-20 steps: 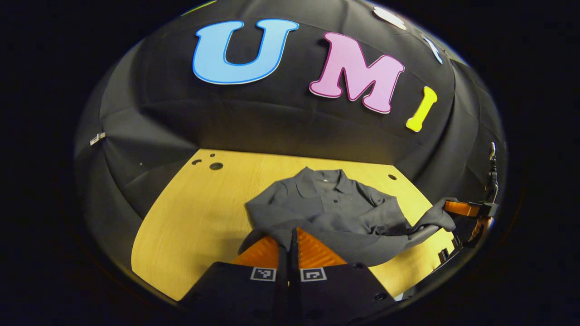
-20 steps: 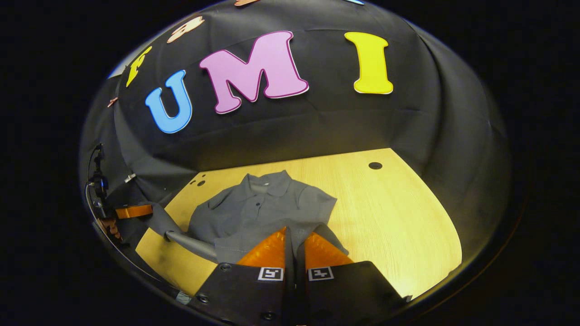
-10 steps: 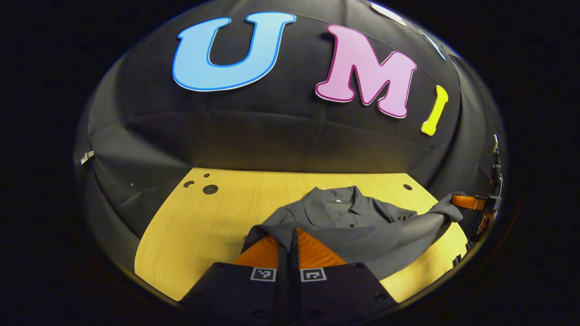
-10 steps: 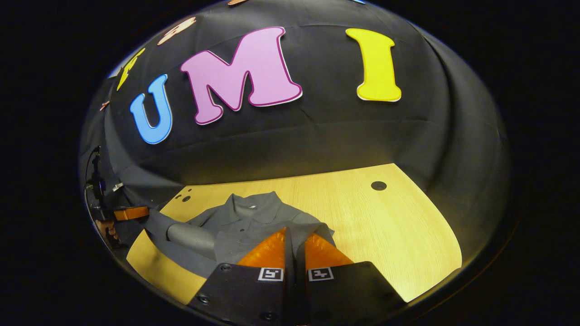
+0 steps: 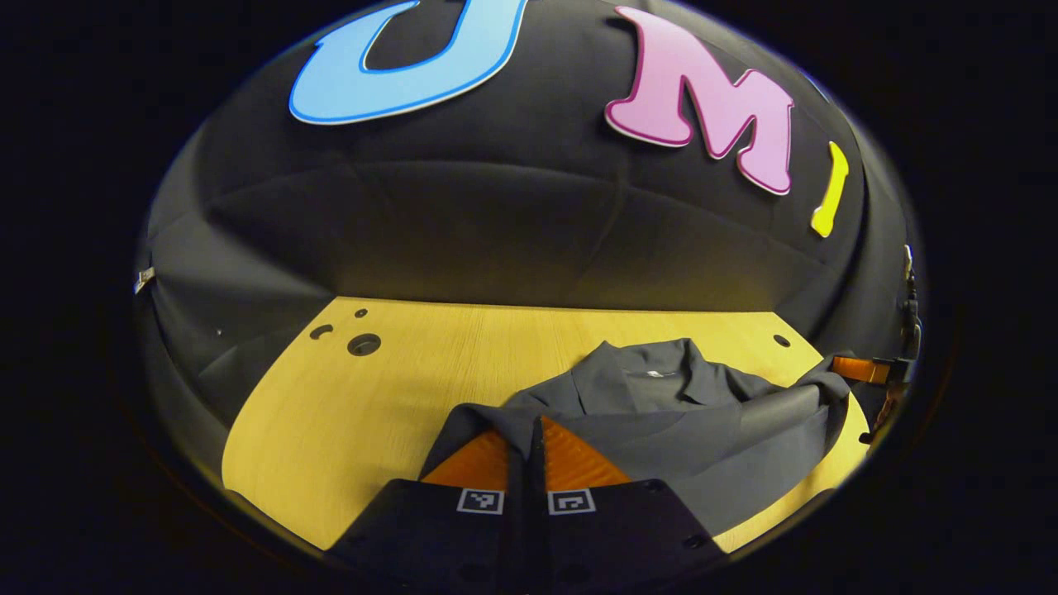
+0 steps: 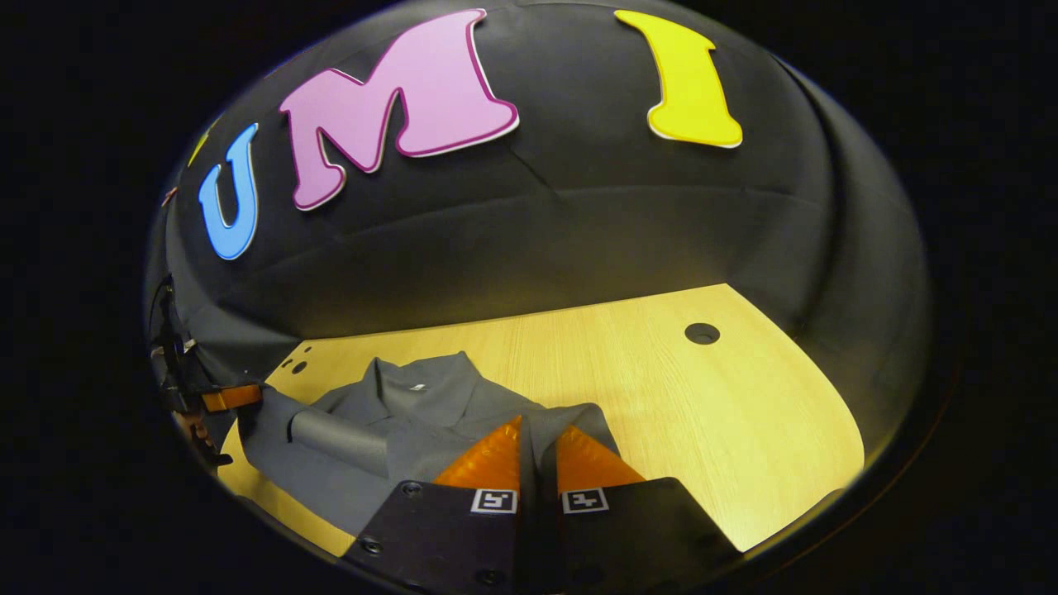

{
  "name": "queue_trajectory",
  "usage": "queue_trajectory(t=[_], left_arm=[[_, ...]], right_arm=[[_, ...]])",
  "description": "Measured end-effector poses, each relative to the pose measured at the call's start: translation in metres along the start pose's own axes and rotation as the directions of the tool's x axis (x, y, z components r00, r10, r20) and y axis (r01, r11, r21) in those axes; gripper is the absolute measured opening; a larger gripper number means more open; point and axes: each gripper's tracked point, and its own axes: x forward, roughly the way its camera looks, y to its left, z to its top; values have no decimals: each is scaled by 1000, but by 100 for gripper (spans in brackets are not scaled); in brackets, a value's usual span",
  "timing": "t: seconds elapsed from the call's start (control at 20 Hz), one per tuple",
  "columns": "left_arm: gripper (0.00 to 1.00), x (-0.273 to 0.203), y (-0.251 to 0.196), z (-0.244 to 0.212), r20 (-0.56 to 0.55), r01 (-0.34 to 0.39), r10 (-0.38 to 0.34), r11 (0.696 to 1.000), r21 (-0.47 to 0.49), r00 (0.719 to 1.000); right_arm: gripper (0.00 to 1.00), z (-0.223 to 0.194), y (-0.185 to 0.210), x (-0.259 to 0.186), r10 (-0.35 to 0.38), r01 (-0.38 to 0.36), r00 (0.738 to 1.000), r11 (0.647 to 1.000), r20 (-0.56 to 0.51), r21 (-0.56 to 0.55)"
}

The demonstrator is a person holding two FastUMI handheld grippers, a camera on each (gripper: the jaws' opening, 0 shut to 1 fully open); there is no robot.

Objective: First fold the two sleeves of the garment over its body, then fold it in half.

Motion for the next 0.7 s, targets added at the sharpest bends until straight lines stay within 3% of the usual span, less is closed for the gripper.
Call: queue_trajectory(t=[0.35,0.6,0.7], left_arm=[[5,55,8,-16,-39,-35,36,999,25,999],[2,76,11,-39,-93,-59,62,998,26,994],[5,78,12,-45,-101,-63,63,998,10,993]], right_arm=[[5,-18,-6,64,-31,30,999,999,-43,-13],[5,-38,-11,85,-49,46,995,998,-86,-38],[5,-47,-12,89,-60,54,993,997,-101,-63]])
